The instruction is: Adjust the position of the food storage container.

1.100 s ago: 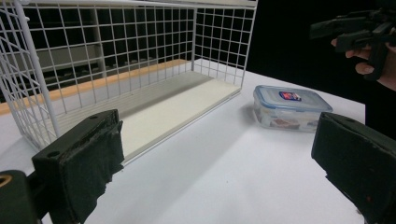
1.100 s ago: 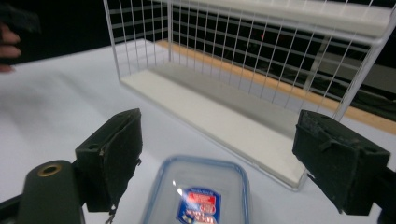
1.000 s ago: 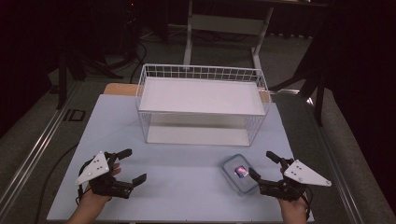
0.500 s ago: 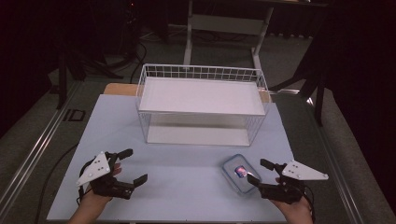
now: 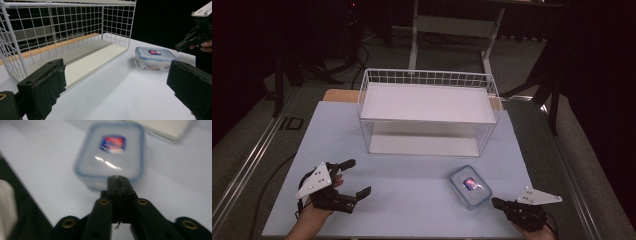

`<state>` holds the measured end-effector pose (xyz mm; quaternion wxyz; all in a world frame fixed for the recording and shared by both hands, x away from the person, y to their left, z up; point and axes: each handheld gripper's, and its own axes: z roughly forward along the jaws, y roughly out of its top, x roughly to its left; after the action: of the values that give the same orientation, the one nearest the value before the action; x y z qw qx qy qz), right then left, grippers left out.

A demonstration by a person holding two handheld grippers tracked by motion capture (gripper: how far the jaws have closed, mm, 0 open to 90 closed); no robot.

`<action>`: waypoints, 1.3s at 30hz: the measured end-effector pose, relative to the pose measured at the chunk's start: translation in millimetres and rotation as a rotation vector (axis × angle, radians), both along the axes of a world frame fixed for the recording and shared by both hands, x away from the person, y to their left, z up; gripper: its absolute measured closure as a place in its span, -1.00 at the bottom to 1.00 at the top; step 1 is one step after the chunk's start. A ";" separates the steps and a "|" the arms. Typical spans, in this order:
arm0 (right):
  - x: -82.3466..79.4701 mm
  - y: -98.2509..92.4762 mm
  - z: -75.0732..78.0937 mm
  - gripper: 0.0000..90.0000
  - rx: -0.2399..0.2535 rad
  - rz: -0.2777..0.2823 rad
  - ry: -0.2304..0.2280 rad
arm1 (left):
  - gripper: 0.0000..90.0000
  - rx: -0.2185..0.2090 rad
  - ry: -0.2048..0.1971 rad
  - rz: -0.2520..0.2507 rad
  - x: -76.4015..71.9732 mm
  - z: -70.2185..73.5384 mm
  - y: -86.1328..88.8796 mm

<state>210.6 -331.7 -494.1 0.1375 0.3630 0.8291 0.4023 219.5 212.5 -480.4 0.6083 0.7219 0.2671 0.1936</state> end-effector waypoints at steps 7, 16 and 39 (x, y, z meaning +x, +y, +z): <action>10.7 4.8 -12.8 1.00 -0.064 -0.004 0.070 | -0.93 0.011 -0.004 -0.006 -0.8 0.1 -1.2; 39.6 12.8 -18.5 1.00 -0.076 -0.030 0.084 | -0.93 0.014 0.001 -0.013 0.0 -1.2 -3.0; 76.6 29.7 -23.2 1.00 -0.144 -0.054 0.072 | -0.93 0.024 0.010 -0.026 -1.3 -2.8 -4.9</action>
<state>287.3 -302.1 -517.3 0.1443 0.3886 0.8502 0.3247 218.2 207.6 -483.2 0.6006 0.7336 0.2584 0.1853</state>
